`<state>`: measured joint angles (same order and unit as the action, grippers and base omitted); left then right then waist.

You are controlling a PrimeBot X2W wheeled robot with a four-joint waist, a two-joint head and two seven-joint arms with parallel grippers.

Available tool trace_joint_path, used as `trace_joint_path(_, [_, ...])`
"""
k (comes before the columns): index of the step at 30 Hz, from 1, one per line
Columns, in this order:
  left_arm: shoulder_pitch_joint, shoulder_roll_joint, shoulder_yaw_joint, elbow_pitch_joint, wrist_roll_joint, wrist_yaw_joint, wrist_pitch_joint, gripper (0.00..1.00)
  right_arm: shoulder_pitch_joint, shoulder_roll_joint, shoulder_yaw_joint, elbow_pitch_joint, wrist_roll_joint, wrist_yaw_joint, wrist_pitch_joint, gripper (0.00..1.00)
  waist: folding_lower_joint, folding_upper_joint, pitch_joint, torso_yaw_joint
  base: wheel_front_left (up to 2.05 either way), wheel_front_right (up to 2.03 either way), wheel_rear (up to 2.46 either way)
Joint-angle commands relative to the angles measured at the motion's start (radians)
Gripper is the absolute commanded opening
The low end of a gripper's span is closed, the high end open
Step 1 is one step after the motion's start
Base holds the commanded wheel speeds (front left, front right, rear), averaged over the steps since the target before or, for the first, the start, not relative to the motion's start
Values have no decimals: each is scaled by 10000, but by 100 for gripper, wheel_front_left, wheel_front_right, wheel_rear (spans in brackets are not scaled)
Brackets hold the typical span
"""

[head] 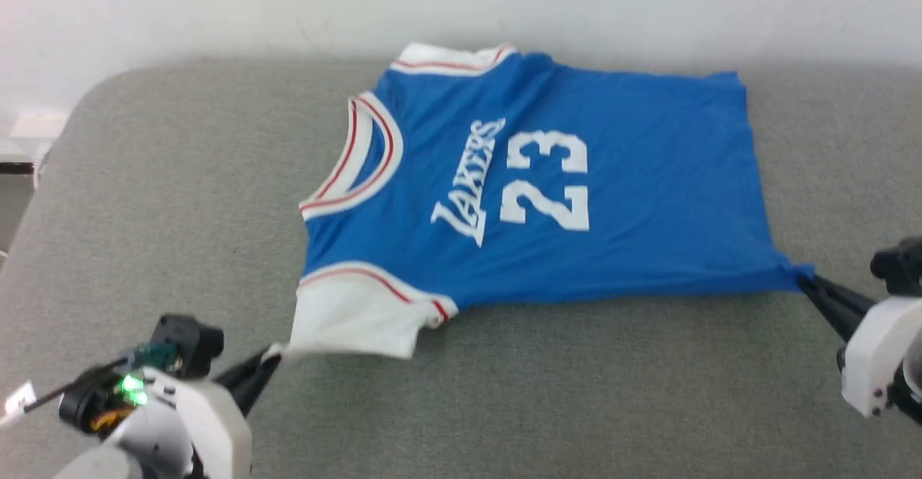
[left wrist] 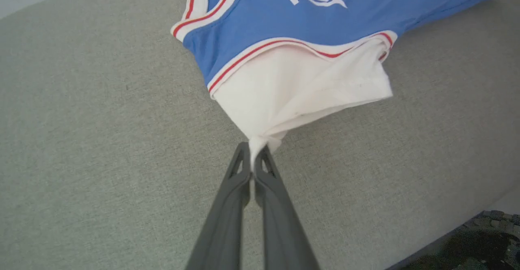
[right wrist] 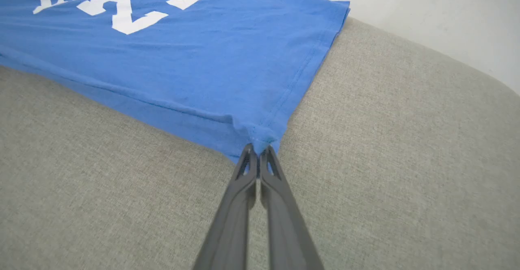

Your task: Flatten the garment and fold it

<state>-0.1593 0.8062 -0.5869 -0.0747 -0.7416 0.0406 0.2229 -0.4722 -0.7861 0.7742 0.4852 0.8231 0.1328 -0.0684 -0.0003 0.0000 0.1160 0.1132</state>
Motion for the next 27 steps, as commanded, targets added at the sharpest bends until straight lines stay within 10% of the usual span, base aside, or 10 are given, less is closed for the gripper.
trace_joint_path(1, [313, 204, 12, -225, -152, 132, 143, 0, 284, -163, -92, -141, 116, -21, 131, 0, 3, 0, -366, 291, 0, 0, 0])
trace_joint_path(18, [3484, 1413, -495, -2648, -2187, 625, 1519, 0, 4445, -2103, -1489, -2436, 2408, -21, 3506, 0, 3, 0, -1062, 435, 0, 0, 0])
trace_joint_path(27, [3228, 1091, -159, -2603, -2126, 559, 780, 0, 5373, -1958, -2808, -3485, 2573, -21, 3918, 0, 3, 0, -1034, 142, 0, 0, 0])
